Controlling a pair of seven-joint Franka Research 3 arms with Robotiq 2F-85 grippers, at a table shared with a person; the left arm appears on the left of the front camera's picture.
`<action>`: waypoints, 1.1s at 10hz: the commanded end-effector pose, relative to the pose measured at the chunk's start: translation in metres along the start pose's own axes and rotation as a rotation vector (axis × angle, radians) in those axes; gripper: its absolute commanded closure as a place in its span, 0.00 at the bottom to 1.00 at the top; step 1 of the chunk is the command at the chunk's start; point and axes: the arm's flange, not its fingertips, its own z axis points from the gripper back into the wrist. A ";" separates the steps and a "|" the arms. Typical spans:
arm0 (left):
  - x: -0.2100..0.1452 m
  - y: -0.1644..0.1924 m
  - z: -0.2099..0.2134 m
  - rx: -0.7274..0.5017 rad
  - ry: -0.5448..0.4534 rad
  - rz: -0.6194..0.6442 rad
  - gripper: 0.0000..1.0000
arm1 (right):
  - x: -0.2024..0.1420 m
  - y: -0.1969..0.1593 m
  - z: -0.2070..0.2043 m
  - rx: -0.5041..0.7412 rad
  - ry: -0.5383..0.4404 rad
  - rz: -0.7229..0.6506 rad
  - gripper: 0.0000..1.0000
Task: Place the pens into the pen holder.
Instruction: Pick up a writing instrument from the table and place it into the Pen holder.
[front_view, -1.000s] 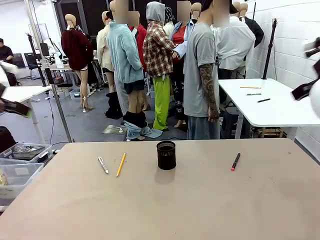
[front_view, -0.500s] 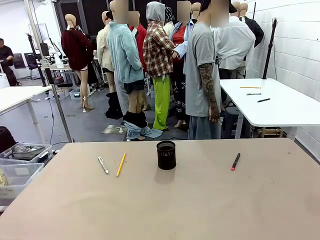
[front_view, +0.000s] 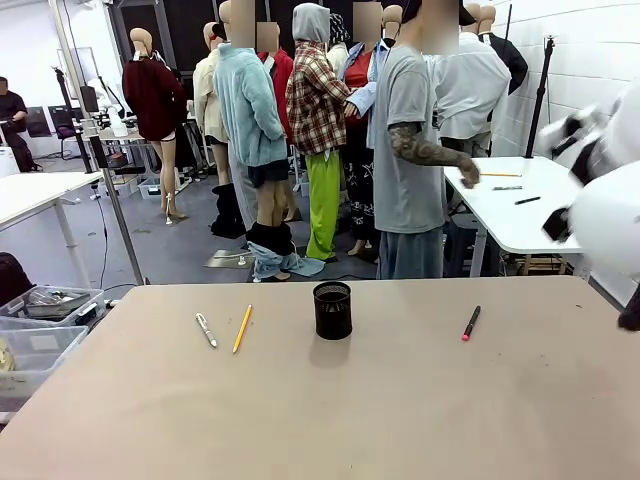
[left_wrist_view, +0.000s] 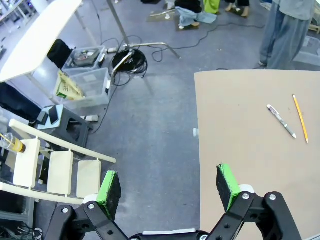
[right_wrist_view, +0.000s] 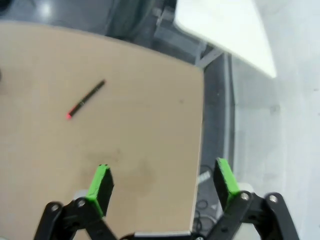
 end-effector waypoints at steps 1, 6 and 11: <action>0.003 -0.001 -0.002 0.006 -0.011 0.013 0.00 | -0.012 0.024 -0.054 0.015 0.133 -0.008 0.00; 0.003 -0.001 -0.002 0.006 -0.011 0.013 0.00 | -0.009 0.033 -0.062 0.048 0.147 0.022 0.00; 0.003 -0.001 -0.002 0.006 -0.011 0.013 0.00 | 0.050 0.029 -0.120 0.163 0.393 -0.167 0.00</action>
